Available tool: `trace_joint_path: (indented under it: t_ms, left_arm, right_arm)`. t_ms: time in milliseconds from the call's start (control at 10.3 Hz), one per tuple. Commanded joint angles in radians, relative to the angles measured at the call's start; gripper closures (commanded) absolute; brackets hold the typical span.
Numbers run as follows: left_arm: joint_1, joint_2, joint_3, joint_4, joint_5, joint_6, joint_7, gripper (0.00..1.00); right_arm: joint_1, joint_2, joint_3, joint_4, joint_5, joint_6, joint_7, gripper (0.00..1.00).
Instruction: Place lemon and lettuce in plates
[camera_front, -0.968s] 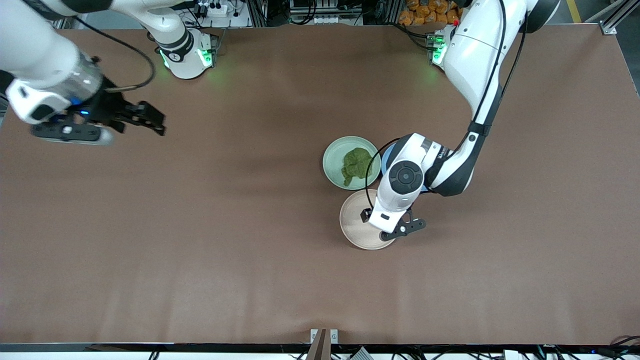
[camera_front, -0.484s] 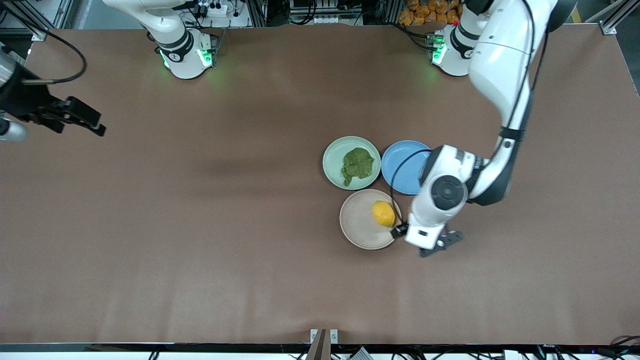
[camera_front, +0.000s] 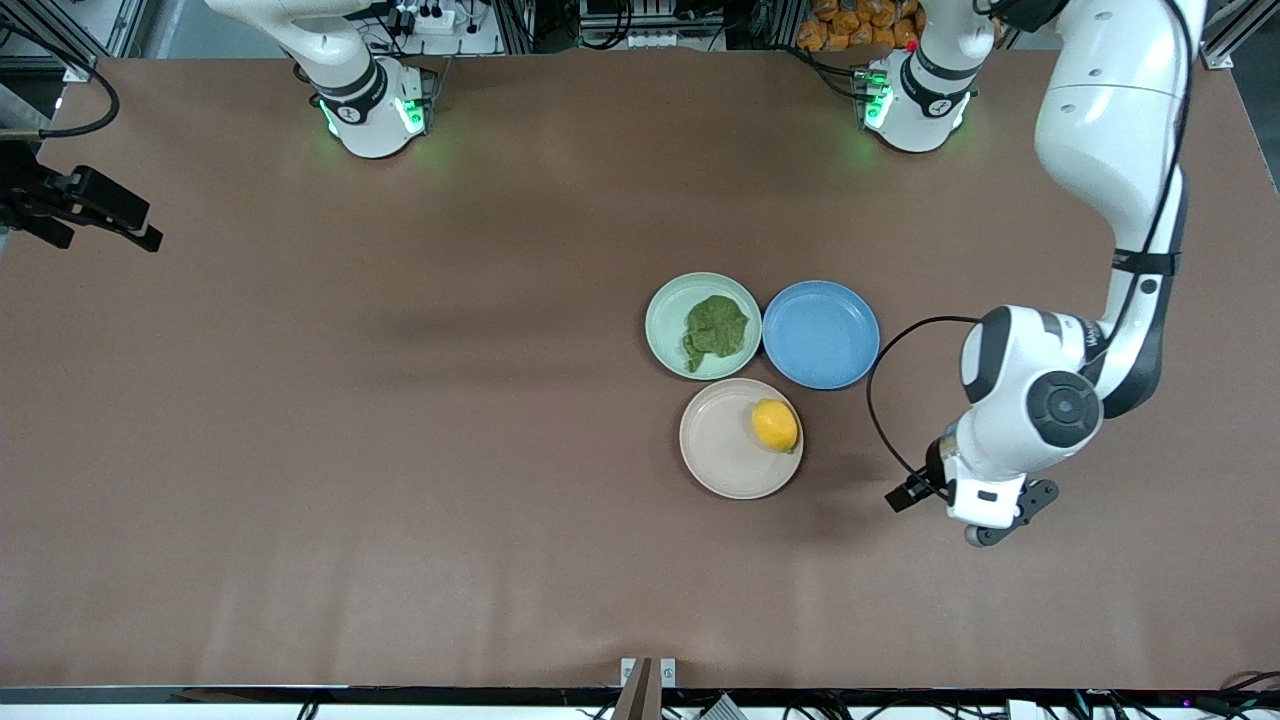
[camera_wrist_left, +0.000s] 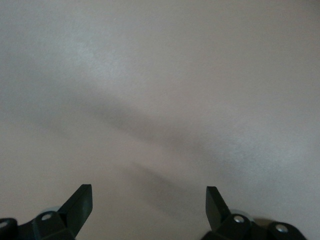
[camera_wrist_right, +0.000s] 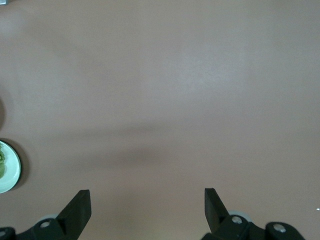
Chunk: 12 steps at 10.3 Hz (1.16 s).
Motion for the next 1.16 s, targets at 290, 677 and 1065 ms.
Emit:
trace_joint_path:
  t_ms: [290,677,1065]
  left_arm:
    - [0.209,-0.275,-0.181,-0.452,-0.024,0.198,0.104,0.00]
    - [0.209,-0.381,-0.195,-0.569,-0.024,0.198,0.104,0.00]
    - [0.211,-0.416,-0.194,-0.557,-0.024,0.195,0.140,0.00]
  right_arm:
    - [-0.008,-0.004,0.012,0.011,-0.023,-0.023,-0.041,0.00]
    - [-0.008,-0.006,0.017,0.000,-0.023,-0.014,-0.041,0.00]
    - [-0.007,-0.020,0.017,-0.026,-0.022,-0.013,-0.041,0.00]
